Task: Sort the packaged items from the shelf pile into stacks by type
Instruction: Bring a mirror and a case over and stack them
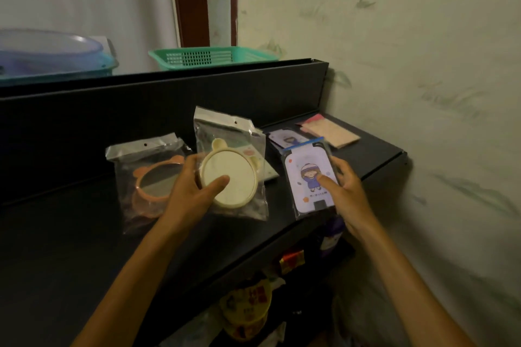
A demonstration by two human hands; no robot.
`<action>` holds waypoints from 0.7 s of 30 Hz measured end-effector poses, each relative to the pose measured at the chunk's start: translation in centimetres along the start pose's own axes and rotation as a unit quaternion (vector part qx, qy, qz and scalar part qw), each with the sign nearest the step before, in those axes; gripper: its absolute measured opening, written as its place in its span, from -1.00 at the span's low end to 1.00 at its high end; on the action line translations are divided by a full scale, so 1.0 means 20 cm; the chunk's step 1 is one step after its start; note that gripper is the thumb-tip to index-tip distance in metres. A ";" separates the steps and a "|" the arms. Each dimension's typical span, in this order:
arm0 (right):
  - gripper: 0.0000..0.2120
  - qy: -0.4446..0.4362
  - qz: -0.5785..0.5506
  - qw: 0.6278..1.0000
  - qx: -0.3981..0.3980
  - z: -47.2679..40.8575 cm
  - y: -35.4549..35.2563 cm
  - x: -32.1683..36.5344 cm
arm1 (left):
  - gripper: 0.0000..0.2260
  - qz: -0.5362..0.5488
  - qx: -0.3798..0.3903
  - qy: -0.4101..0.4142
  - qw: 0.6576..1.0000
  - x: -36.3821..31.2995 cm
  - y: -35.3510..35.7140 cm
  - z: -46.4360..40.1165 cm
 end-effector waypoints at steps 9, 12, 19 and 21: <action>-0.70 -0.050 0.043 0.994 0.083 -0.64 -0.12 0.01 | -0.61 -0.036 -0.085 0.002 0.996 0.03 0.07 -0.27; -0.73 -0.050 0.066 0.988 0.130 -0.81 -0.13 0.02 | -0.60 -0.032 -0.121 -0.014 0.992 0.03 0.12 -0.34; -0.67 -0.034 0.194 0.957 0.214 -0.99 -0.09 -0.03 | -0.59 -0.046 -0.181 -0.011 0.982 0.03 0.22 -0.37; -0.66 -0.051 0.244 0.946 0.207 -1.00 -0.10 -0.02 | -0.60 -0.046 -0.200 -0.011 0.979 0.03 0.23 -0.36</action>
Point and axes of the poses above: each hand's wrist, its own z-axis away from the middle knuckle, its own y-axis out of the palm, x = y × z, the point moved 6 cm from there along -z, towards the middle knuckle, and after that the axes turned 15 degrees about x, right-handed, at the moved point
